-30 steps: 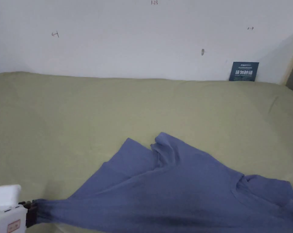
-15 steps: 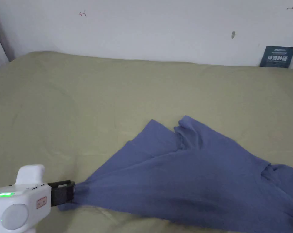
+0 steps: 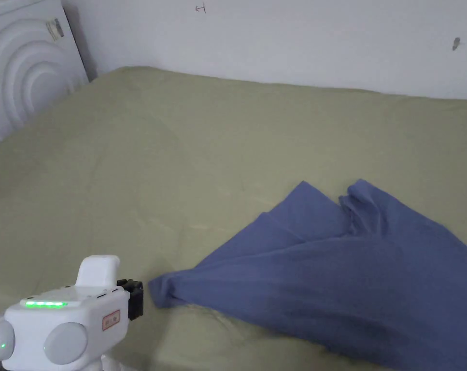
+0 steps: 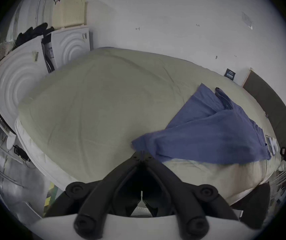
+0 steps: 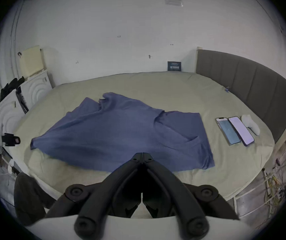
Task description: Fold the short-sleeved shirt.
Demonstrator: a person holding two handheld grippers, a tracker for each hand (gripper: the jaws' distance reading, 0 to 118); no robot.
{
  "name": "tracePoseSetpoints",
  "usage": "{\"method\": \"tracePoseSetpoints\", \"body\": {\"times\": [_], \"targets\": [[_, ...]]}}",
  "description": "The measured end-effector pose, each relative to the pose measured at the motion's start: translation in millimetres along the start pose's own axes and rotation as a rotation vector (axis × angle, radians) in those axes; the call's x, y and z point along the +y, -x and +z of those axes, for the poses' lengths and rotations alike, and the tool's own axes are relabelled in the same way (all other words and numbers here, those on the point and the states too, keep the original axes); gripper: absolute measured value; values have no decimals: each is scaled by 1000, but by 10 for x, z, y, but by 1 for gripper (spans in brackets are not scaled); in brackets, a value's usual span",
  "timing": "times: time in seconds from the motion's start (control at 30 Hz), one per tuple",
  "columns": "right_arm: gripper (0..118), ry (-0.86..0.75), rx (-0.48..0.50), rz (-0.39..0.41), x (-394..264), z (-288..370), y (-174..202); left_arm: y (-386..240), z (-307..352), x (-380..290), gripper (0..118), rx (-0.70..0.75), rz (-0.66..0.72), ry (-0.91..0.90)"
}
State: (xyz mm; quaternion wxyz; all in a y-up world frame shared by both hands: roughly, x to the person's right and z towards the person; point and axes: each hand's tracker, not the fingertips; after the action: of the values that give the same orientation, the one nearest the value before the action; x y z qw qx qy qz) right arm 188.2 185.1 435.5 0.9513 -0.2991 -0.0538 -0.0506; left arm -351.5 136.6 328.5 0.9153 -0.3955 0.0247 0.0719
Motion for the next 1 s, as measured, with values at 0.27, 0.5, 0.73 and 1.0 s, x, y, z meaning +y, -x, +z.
{"method": "tracePoseSetpoints", "body": {"times": [0.27, 0.5, 0.73, 1.0], "targets": [[0, 71, 71, 3, -135, -65, 416, 134, -515, 256, 27, -30, 17, 86], [0, 107, 82, 32, -246, -146, 365, 71, -939, 417, 104, 13, -129, 183], [0, 127, 93, 34, -272, -221, 387, -74, -949, 366, 70, -12, -224, 257], [0, 121, 117, 33, -140, -425, 356, -166, -807, 363, 2, -59, -235, 230]]}}
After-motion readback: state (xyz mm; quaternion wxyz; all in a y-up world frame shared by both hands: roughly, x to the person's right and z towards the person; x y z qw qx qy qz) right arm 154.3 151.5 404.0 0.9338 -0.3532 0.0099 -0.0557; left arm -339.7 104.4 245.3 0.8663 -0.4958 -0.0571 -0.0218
